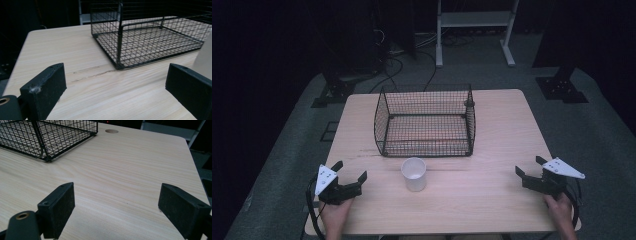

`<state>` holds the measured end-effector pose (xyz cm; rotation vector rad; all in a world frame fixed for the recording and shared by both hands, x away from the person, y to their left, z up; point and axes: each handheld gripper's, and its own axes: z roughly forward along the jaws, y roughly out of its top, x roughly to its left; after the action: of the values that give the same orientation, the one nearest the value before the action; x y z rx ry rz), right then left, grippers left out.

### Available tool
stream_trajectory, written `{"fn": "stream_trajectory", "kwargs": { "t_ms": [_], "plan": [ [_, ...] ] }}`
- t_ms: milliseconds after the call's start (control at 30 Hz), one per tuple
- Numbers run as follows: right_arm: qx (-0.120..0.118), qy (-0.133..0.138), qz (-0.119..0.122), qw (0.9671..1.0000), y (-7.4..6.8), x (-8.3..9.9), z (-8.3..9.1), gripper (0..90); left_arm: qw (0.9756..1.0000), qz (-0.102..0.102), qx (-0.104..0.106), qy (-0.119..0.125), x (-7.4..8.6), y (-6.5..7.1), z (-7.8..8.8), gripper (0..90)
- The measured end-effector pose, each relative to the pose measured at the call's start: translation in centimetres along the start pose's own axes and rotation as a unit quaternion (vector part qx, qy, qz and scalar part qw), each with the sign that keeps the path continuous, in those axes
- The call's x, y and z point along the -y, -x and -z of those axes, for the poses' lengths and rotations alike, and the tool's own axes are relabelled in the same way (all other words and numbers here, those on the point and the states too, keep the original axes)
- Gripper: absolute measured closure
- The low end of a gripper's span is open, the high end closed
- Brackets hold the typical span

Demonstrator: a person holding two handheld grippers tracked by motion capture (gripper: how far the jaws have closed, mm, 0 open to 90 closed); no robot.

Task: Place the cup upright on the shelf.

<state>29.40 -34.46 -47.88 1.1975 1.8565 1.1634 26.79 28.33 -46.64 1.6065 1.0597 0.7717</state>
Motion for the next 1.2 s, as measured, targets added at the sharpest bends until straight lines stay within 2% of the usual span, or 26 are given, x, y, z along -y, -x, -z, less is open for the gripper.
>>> {"fn": "stream_trajectory", "kwargs": {
  "t_ms": [167,300,433,633,767,900,1033,1133,1200],
  "plan": [
    [0.0,0.0,-0.004,1.0,0.1,0.0,0.0,13.1,0.9999,-0.006,0.012,-0.003,0.0,0.1,-0.2,2.4],
    [0.002,0.0,-0.006,1.0,0.1,0.0,0.0,13.1,0.9996,-0.003,0.026,0.001,0.0,0.4,-0.3,2.4],
    [0.001,0.0,-0.005,1.0,0.1,0.0,0.0,13.0,0.9992,-0.014,0.036,0.003,-0.2,0.8,-0.3,2.5],
    [0.001,-0.001,-0.003,1.0,0.1,0.0,0.0,13.1,0.9984,-0.021,0.052,0.001,-0.2,1.2,-0.5,2.4],
    [0.002,-0.003,-0.004,1.0,0.1,0.0,-0.1,13.1,0.9976,-0.03,0.062,0.008,-0.4,1.6,-0.4,2.5],
    [0.002,-0.003,-0.003,1.0,0.0,0.0,-0.1,13.1,0.9965,-0.033,0.075,0.013,-0.6,2.0,-0.5,2.5],
    [0.002,-0.003,-0.003,1.0,0.0,0.0,-0.1,13.0,0.9951,-0.042,0.088,0.007,-0.7,2.5,-0.7,2.5],
    [0.001,-0.003,-0.003,1.0,0.1,0.0,-0.1,13.1,0.9928,-0.047,0.11,0.007,-0.8,3.1,-0.9,2.4],
    [0.001,-0.003,-0.004,1.0,0.1,0.0,-0.1,13.0,0.992,-0.053,0.114,0.007,-0.9,3.4,-1.0,2.4]
  ]
}}
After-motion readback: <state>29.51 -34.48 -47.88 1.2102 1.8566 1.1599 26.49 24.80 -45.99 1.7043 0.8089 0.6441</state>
